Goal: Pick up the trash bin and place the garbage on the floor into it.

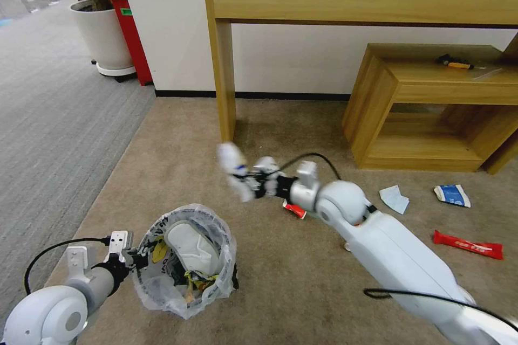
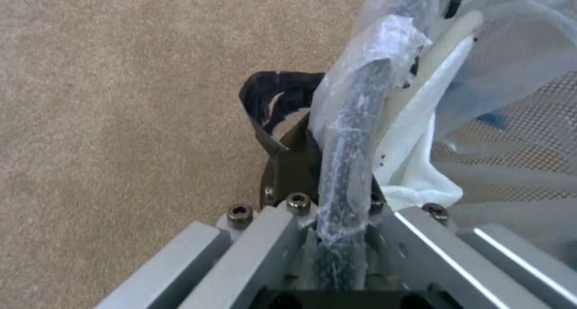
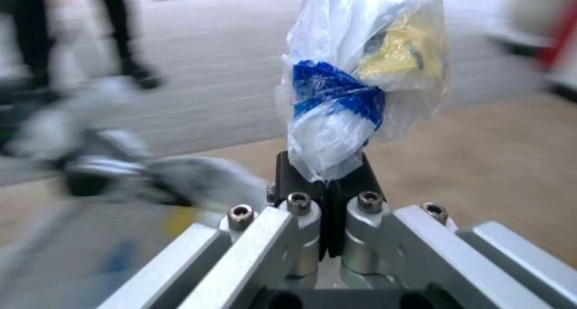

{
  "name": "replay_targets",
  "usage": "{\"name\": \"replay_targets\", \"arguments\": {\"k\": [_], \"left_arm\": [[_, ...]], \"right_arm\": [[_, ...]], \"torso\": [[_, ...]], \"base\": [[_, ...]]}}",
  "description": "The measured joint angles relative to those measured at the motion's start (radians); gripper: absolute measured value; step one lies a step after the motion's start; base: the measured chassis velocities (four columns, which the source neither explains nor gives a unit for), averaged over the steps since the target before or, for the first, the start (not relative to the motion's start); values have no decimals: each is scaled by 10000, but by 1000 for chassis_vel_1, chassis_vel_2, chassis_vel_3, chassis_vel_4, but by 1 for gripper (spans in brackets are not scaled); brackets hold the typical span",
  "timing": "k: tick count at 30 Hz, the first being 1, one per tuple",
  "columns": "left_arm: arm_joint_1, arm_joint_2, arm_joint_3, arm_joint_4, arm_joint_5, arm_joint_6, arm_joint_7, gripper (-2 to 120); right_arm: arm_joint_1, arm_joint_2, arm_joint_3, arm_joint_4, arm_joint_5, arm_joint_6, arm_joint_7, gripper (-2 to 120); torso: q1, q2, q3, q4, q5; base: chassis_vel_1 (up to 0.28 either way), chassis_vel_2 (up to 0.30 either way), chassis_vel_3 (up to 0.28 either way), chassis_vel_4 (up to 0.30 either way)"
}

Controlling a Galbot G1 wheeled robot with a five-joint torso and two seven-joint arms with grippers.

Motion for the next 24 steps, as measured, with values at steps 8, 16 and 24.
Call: {"name": "replay_targets", "arguments": {"k": [8,16,24], "left_arm": [[-99,138,87,127,3,0,-6,0],[-58,256,80,106,-61,1,-20,0],[13,446,35,6,-252,1,-95,0]], "right_arm": [[760,349,-2126,7,-546,-317,-448,0],[845,528,-2951,-215,-1370,-435,179,11],[877,653,-2943,-208,-1591,-450,360,36]], "torso": [[0,0,0,0,0],[0,0,0,0,2],[0,0,0,2,2]], "base": [[0,0,0,0],[0,0,0,0],[0,0,0,0]]}}
